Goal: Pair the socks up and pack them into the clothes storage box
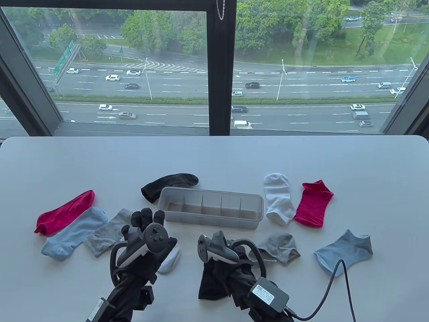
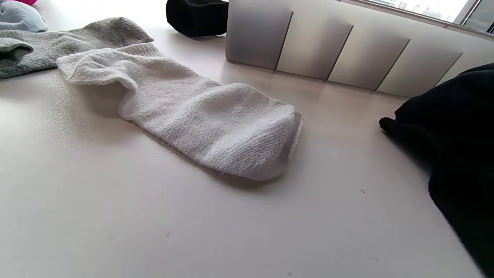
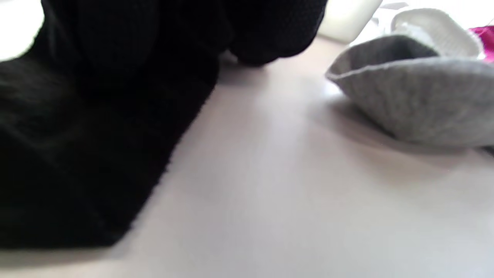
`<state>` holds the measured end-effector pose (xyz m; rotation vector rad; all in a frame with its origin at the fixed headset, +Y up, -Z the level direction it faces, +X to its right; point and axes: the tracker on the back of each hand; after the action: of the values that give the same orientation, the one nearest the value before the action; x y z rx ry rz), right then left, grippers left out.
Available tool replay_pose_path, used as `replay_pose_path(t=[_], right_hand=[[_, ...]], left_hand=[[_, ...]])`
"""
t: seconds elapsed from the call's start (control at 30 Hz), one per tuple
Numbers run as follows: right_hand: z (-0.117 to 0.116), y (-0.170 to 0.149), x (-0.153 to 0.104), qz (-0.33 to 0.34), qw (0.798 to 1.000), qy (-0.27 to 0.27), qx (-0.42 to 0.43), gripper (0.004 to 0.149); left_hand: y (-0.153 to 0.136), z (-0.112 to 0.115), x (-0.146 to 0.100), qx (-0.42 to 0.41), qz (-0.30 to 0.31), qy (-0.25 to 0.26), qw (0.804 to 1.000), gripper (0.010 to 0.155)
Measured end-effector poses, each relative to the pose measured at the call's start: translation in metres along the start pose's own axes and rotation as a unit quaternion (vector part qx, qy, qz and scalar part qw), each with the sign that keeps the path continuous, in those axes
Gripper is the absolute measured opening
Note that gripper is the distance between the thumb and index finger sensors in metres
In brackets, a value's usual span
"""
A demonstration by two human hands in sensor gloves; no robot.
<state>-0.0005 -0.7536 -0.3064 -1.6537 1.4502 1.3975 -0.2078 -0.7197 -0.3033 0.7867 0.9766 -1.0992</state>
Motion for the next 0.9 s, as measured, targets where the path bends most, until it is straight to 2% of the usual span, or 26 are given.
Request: replay_pose_path(t=[0.03, 0.07, 0.13, 0.2, 0.27, 0.3, 0.4, 0.47, 0.53, 0.6, 0.63, 0.73, 0.83, 0.9], right_hand=[[0.000, -0.002, 0.000, -0.005, 1.000, -0.014, 0.003, 0.058], [-0.001, -0.006, 0.000, -0.008, 0.999, -0.028, 0.019, 0.055], [0.004, -0.014, -0.005, -0.002, 0.998, -0.044, 0.047, 0.053], [0.017, -0.024, -0.014, -0.009, 0.989, -0.099, 0.105, 0.053], [0.034, -0.032, -0.027, -0.008, 0.971, -0.160, 0.180, 0.053], [0.041, -0.034, -0.034, 0.000, 0.960, -0.182, 0.213, 0.054], [0.055, -0.034, -0.050, 0.058, 0.934, -0.208, 0.283, 0.055], [0.056, -0.032, -0.055, 0.083, 0.920, -0.208, 0.323, 0.055], [0.053, -0.032, -0.056, 0.089, 0.915, -0.216, 0.330, 0.055], [0.051, -0.034, -0.056, 0.084, 0.917, -0.227, 0.317, 0.056], [0.049, -0.035, -0.056, 0.086, 0.917, -0.226, 0.318, 0.058], [0.048, -0.038, -0.053, 0.108, 0.908, -0.201, 0.351, 0.075], [0.047, -0.043, -0.048, 0.115, 0.916, -0.188, 0.336, 0.090], [0.044, -0.048, -0.044, 0.136, 0.915, -0.161, 0.344, 0.093]], left_hand=[[0.001, 0.000, 0.000, -0.002, 0.007, 0.002, 1.000, 0.077], [0.002, -0.001, -0.001, -0.010, 0.018, 0.007, 1.000, 0.077], [0.004, -0.002, -0.003, -0.046, 0.047, 0.020, 0.998, 0.079], [0.006, -0.003, -0.004, -0.103, 0.081, 0.016, 0.991, 0.081], [0.008, -0.001, -0.003, -0.195, 0.121, -0.006, 0.973, 0.084], [0.009, 0.002, -0.002, -0.243, 0.141, -0.022, 0.960, 0.087], [0.017, 0.014, 0.003, -0.402, 0.207, -0.094, 0.887, 0.092], [0.027, 0.024, 0.006, -0.482, 0.246, -0.139, 0.829, 0.093], [0.037, 0.031, 0.006, -0.512, 0.246, -0.163, 0.807, 0.089], [0.043, 0.035, 0.005, -0.520, 0.236, -0.165, 0.804, 0.084], [0.043, 0.035, 0.005, -0.525, 0.217, -0.145, 0.810, 0.080], [0.037, 0.034, 0.006, -0.541, 0.196, -0.113, 0.810, 0.070], [0.034, 0.031, 0.003, -0.556, 0.189, -0.086, 0.805, 0.049], [0.038, 0.027, 0.001, -0.524, 0.206, -0.072, 0.823, 0.047]])
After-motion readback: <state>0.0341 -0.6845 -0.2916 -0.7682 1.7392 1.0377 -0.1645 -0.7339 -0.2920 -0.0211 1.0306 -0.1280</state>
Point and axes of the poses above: the tracker on the back of each hand, its own y axis roughly to the thumb side, its own x axis roughly from the wrist to the fingertips, z = x × y, and after that the axes turned 6 degrees about -x, right-handed
